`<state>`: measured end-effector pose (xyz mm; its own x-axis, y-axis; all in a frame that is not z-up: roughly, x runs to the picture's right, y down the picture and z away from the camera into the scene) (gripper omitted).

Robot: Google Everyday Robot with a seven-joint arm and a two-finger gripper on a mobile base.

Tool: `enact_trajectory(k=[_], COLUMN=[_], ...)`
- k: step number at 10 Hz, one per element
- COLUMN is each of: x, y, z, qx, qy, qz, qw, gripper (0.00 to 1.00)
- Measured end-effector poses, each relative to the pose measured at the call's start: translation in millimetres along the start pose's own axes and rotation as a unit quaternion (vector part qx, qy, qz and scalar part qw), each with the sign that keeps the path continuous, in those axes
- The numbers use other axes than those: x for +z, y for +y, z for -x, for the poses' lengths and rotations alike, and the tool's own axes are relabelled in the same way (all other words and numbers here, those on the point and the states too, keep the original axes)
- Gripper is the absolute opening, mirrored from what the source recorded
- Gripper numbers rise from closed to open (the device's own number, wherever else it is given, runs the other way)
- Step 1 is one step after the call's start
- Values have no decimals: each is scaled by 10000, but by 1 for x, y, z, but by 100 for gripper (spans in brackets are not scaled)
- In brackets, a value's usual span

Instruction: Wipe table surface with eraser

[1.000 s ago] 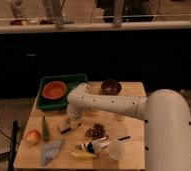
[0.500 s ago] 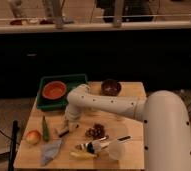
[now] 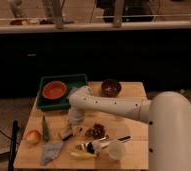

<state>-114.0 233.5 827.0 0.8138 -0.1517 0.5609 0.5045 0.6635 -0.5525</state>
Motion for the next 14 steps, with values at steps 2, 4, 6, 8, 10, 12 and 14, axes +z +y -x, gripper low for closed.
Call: enact_trajectory(k=[2,4,6,8,10,12,14], x=[-5,-8,-9,-10,-7,-1,3], y=[4,0,-19,-31,-47,-57,-59], z=[-12,-26,-36,-39,-29,-10,13], qx=[155,313,396,379,214,-8,-327], qy=[96,183,224,235,200,113,31], qz=[-53,-118,-213,-274,-310,-279,-222], qw=[9998,9993,9987,9986,9991,9995,9992], gripper=[1,1,1,1,1,1,1])
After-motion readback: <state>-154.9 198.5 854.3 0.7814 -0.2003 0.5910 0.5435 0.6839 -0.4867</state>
